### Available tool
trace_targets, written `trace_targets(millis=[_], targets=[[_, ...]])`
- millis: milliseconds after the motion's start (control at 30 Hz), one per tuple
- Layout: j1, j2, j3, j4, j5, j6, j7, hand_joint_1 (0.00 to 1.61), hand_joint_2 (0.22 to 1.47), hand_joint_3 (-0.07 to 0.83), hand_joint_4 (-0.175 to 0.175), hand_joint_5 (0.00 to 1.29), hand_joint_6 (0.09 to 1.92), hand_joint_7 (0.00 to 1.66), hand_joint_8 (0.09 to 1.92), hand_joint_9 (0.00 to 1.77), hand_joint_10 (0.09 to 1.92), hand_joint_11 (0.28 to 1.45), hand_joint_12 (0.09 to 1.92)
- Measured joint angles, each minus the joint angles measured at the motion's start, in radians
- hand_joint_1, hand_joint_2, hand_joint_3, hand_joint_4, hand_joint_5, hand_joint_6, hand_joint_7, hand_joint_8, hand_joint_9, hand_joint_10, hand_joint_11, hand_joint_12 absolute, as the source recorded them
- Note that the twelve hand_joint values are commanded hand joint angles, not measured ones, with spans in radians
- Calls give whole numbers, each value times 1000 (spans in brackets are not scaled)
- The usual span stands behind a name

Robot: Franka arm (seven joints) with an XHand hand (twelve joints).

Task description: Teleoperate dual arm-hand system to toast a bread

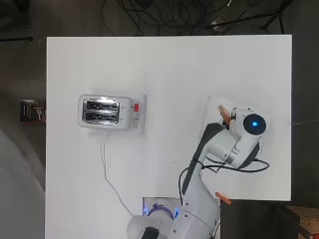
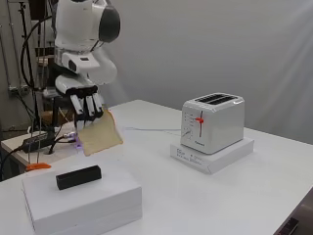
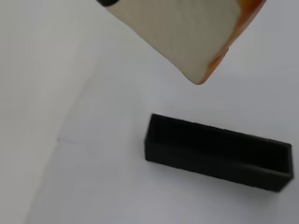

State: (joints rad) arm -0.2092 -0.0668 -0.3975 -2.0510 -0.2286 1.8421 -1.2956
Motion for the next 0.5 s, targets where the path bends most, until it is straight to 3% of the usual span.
trace_targets(millis=[133, 267, 500], targets=[[33, -139, 42, -15, 185, -33, -44, 1208, 1210, 1, -157, 631, 1414, 994, 1047, 1406, 87, 638, 791], [120, -250, 144, -28, 205, -73, -56, 1199, 1231, 1, -162, 595, 1451, 950, 1133, 1387, 87, 644, 702], [250, -223, 293, -12, 255, -117, -9, 1202, 1234, 0, -175, 587, 1437, 947, 1159, 1389, 87, 662, 623]])
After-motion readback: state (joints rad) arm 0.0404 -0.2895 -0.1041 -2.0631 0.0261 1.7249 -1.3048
